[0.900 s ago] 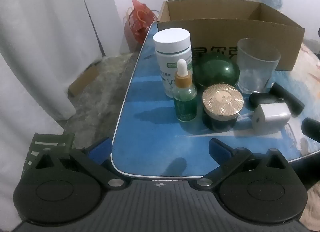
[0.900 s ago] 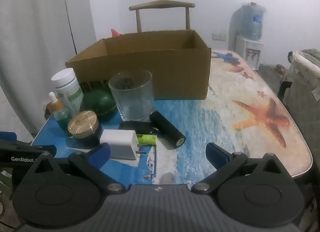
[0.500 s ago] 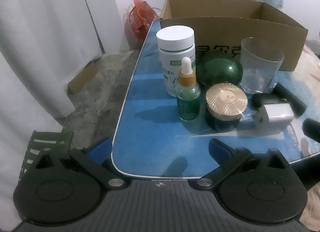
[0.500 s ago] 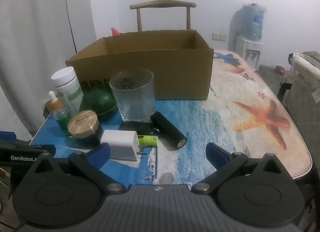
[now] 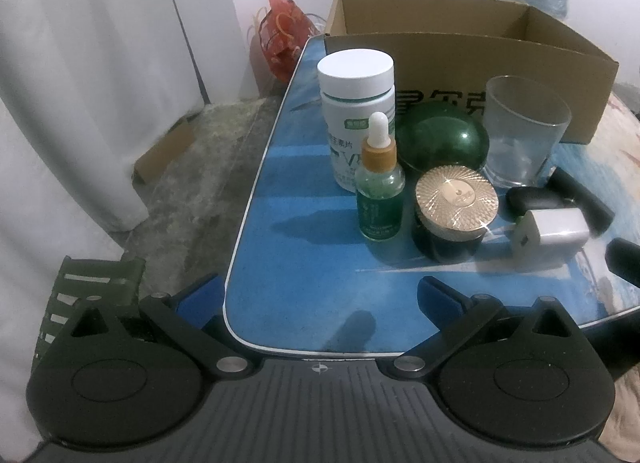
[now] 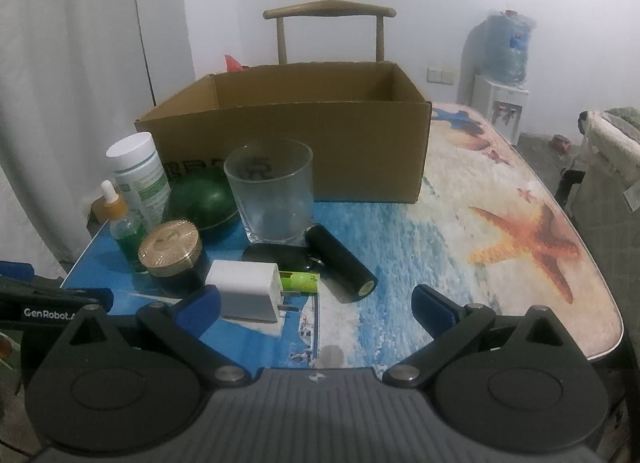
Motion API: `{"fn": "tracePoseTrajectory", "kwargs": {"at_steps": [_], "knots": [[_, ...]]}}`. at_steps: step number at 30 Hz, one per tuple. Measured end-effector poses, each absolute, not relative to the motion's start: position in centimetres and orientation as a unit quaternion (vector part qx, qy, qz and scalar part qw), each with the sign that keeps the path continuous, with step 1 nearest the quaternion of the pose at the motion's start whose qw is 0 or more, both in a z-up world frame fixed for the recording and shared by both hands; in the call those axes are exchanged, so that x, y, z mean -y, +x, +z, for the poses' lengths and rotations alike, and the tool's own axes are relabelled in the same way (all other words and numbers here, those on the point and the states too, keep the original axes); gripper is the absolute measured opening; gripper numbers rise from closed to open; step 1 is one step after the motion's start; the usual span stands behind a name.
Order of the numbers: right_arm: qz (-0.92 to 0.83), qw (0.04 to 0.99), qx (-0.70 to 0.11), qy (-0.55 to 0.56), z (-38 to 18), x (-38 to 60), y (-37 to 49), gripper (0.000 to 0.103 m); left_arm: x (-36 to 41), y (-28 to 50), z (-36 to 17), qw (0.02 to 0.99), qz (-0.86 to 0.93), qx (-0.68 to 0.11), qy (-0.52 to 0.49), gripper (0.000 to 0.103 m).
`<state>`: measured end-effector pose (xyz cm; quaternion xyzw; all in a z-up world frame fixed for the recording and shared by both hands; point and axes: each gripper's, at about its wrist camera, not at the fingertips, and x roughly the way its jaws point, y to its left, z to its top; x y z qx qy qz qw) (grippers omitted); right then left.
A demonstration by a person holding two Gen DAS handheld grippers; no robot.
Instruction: Organize rigid objects
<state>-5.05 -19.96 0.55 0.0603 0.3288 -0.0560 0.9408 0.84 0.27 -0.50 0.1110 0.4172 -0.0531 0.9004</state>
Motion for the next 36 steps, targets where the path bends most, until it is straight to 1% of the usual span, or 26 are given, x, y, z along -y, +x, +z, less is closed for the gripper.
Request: {"fn": "tracePoseTrajectory", "kwargs": {"at_steps": [36], "knots": [[-0.058, 0.941, -0.328, 0.056, 0.61, 19.89, -5.12, 0.103, -0.22, 0.85, -0.72, 0.901, -0.053, -0.416, 0.108, 0.103]]}}
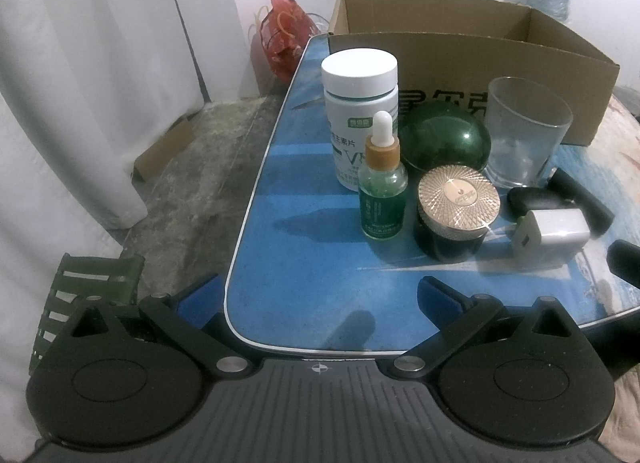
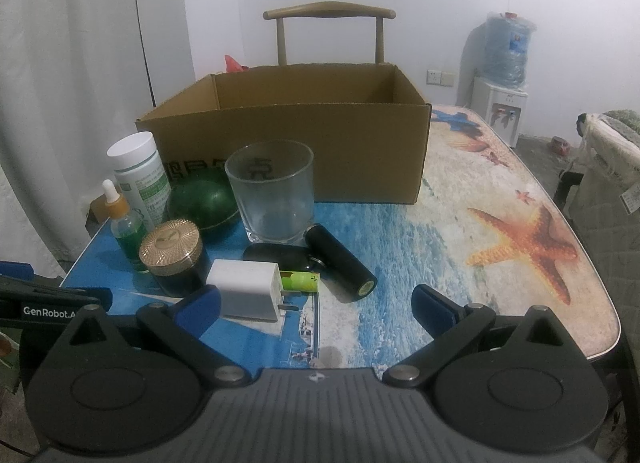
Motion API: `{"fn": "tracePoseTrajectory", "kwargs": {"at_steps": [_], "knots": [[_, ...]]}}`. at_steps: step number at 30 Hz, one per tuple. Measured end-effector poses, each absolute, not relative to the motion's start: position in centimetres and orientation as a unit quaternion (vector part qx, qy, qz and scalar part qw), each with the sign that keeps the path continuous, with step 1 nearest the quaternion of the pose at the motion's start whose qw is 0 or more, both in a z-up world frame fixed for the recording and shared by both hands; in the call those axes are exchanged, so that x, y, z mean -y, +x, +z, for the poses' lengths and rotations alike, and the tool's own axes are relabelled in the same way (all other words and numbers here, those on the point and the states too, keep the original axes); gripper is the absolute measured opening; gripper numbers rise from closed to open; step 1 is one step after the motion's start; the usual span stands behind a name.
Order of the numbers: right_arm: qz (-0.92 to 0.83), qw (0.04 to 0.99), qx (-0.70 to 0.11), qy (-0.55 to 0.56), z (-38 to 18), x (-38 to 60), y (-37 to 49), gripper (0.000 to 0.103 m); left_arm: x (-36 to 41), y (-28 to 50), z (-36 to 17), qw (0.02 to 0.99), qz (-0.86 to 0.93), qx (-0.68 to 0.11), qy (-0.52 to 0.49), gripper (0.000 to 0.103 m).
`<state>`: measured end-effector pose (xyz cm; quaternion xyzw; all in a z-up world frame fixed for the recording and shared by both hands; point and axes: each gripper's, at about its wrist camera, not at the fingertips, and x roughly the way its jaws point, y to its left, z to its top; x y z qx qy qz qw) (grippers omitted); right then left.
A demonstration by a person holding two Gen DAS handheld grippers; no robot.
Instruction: Organize rigid objects
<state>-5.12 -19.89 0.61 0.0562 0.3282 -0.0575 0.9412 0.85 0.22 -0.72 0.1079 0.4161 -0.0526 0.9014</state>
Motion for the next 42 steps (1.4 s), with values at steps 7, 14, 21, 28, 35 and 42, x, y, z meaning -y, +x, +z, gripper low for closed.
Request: {"fn": "tracePoseTrajectory", "kwargs": {"at_steps": [7, 14, 21, 28, 35, 42], "knots": [[-0.058, 0.941, -0.328, 0.056, 0.6, 19.9, -5.2, 0.103, -0.4, 0.8, -0.6, 0.901, -0.053, -0.416, 0.108, 0.103], [-0.058, 0.941, -0.328, 0.056, 0.6, 20.0, -5.2, 0.103, -0.4, 0.8, -0.6, 0.901, -0.053, -0.416, 0.108, 0.103], [-0.057, 0.941, -0.329, 0.057, 0.6, 20.0, -5.2, 0.103, -0.4, 0.8, -0.6, 0.902, -0.053, -0.416, 0.107, 0.103], [-0.057, 0.941, -0.329, 0.058, 0.6, 20.0, -5.2, 0.103, -0.4, 0.8, -0.6, 0.902, -0.054, -0.415, 0.108, 0.103], [-0.050, 0.947, -0.310, 0.065, 0.9, 20.4, -5.7, 0.103, -0.4, 0.6, -0.1, 0.908, -0.065, -0.400, 0.106, 0.103], [-0.024, 0.971, -0.231, 0.049, 2.1, 22.3, -6.8, 0.103, -0.7, 0.2, 0.6, 0.924, -0.103, -0.352, 0.108, 0.103]]}}
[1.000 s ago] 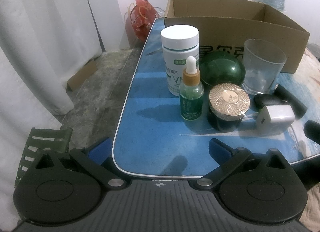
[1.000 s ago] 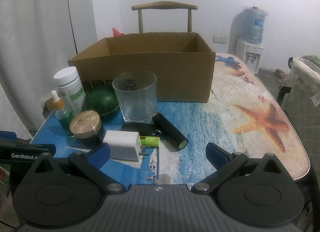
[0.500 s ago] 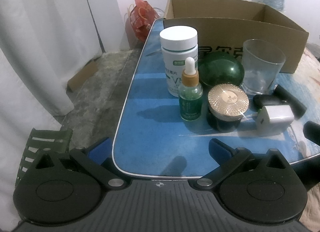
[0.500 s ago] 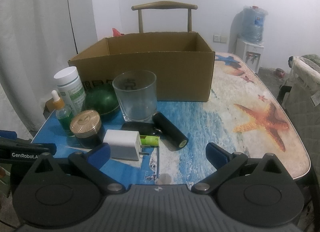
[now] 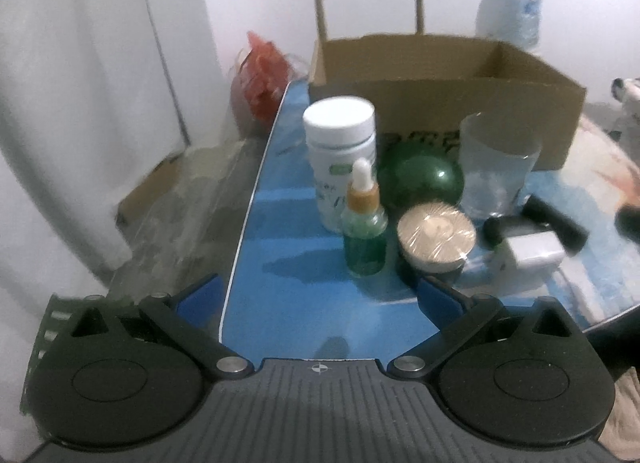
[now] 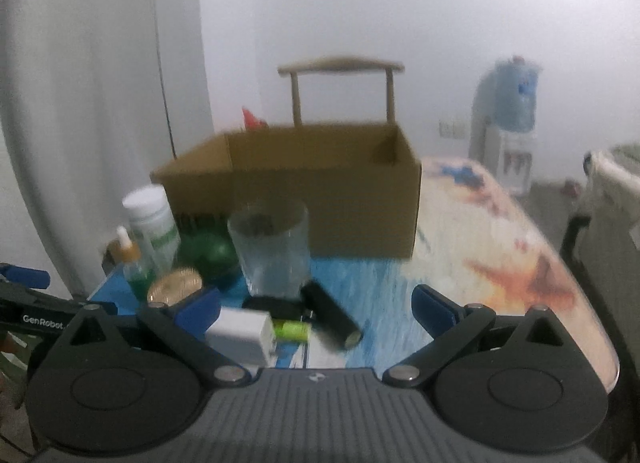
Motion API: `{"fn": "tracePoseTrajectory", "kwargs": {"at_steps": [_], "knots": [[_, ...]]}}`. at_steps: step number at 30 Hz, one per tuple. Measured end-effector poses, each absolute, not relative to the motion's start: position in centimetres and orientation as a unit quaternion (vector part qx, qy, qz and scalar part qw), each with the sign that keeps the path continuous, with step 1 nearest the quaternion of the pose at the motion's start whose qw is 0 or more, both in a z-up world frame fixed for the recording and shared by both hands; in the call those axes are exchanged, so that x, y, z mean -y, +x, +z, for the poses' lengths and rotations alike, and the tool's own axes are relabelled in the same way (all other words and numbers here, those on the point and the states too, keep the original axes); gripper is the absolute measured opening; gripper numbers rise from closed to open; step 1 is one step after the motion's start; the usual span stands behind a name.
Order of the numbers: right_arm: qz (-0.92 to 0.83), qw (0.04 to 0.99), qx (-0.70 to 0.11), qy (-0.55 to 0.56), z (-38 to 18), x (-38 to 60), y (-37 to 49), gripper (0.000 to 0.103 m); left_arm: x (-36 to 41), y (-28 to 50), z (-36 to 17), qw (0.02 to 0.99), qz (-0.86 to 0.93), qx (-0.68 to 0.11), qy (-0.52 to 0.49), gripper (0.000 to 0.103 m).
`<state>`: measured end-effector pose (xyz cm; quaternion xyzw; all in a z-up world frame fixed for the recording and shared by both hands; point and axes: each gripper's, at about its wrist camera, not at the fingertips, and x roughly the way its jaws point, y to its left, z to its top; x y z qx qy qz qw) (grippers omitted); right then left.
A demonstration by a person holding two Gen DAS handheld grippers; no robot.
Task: Organize rigid objects
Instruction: 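Reach the right gripper to the green dropper bottle and grasp it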
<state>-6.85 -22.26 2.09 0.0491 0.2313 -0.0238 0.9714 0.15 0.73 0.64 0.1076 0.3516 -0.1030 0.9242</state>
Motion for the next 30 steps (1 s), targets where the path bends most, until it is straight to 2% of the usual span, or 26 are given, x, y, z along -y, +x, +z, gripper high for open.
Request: {"fn": "tracePoseTrajectory", "kwargs": {"at_steps": [8, 15, 19, 23, 30], "knots": [[0.047, 0.983, -0.172, 0.052, 4.3, 23.0, -6.2, 0.103, -0.7, -0.4, 0.7, 0.932, -0.137, -0.313, 0.119, 0.103], [0.145, 0.979, -0.140, 0.030, 6.6, 19.4, -3.9, 0.102, -1.8, 0.5, 0.9, 0.941, -0.165, -0.283, 0.083, 0.099], [0.202, 0.966, -0.159, 0.026, 6.5, 16.9, -1.4, 0.094, -2.8, 1.5, 0.7, 0.943, -0.178, -0.274, 0.063, 0.093], [0.239, 0.948, -0.205, 0.042, 5.6, 15.3, 1.3, 0.078, -3.8, 2.3, 0.1, 0.941, -0.200, -0.270, 0.049, 0.083], [0.257, 0.931, -0.254, 0.052, 4.2, 13.6, 3.5, 0.068, -4.6, 3.9, -1.1, 0.926, -0.243, -0.286, 0.027, 0.062]]}}
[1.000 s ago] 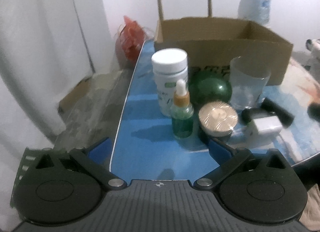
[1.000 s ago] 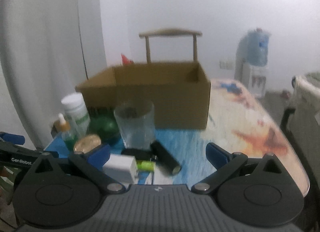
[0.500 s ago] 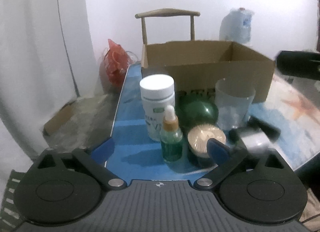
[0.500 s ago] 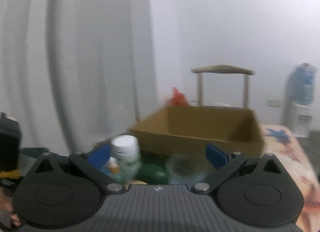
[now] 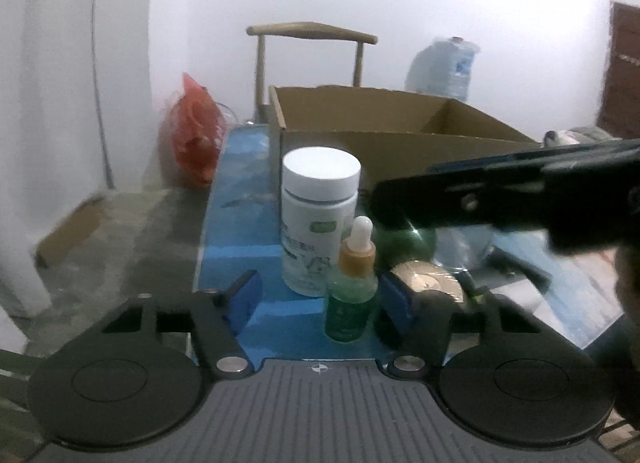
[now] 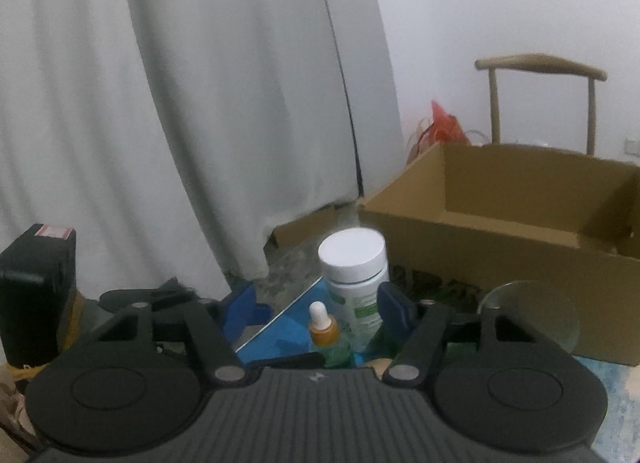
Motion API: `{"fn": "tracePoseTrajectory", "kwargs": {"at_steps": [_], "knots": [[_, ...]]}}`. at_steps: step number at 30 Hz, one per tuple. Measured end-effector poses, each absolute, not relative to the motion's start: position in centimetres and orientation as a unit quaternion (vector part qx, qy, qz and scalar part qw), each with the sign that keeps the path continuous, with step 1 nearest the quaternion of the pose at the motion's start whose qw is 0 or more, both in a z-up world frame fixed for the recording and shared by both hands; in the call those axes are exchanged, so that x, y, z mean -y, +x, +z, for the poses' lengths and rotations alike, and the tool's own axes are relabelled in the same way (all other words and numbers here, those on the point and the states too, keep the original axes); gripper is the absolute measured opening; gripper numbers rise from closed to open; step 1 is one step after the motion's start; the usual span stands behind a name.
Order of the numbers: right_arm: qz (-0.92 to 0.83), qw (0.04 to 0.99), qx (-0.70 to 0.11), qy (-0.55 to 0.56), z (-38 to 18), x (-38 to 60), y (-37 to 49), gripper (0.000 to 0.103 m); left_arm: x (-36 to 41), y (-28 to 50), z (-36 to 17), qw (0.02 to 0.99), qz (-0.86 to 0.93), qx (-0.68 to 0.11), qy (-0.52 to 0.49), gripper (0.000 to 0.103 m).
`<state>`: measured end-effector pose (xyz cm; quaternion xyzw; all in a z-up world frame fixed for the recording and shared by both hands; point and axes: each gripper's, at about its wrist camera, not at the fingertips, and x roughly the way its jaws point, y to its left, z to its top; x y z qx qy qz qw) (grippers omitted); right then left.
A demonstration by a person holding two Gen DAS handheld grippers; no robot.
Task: Organize rigid objects
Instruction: 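Reach the right gripper to the green dropper bottle and grasp it, then carry the dropper bottle into the cardboard box and open the right gripper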
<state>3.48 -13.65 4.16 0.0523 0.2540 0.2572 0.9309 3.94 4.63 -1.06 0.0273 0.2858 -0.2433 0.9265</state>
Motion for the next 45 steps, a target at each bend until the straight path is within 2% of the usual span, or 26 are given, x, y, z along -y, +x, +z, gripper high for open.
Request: {"fn": "tracePoseTrajectory", "kwargs": {"at_steps": [3, 7, 11, 17, 22, 26, 35, 40, 45], "knots": [[0.259, 0.928, -0.263, 0.047, 3.9, 13.4, 3.7, 0.067, -4.9, 4.6, -1.5, 0.920, -0.260, -0.293, 0.015, 0.056], [0.259, 0.925, -0.274, 0.046, 3.6, 13.1, 4.3, 0.059, -4.9, 5.2, -1.9, 0.912, -0.277, -0.302, 0.001, 0.053], [0.260, 0.921, -0.288, 0.044, 3.1, 13.0, 4.9, 0.042, -5.2, 5.7, -2.2, 0.907, -0.289, -0.308, -0.014, 0.051], [0.262, 0.915, -0.303, 0.044, 3.0, 12.8, 5.5, 0.030, -5.4, 6.8, -2.9, 0.895, -0.298, -0.330, -0.038, 0.051], [0.264, 0.911, -0.315, 0.042, 2.8, 12.6, 6.0, 0.025, -5.6, 7.4, -3.3, 0.891, -0.302, -0.336, -0.053, 0.050], [0.264, 0.908, -0.322, 0.038, 2.5, 12.5, 6.2, 0.021, -5.6, 7.7, -3.3, 0.887, -0.306, -0.340, -0.065, 0.036], [0.279, 0.904, -0.321, 0.035, 3.0, 12.5, 5.9, 0.018, -5.4, 7.0, -2.6, 0.895, -0.291, -0.334, -0.057, 0.034], [0.299, 0.906, -0.299, 0.032, 4.8, 12.6, 4.8, 0.018, -5.5, 5.2, -0.1, 0.908, -0.278, -0.310, -0.039, 0.033], [0.326, 0.912, -0.248, 0.025, 8.7, 12.8, 3.9, 0.018, -5.4, 4.5, 4.9, 0.924, -0.269, -0.270, -0.006, 0.032]]}}
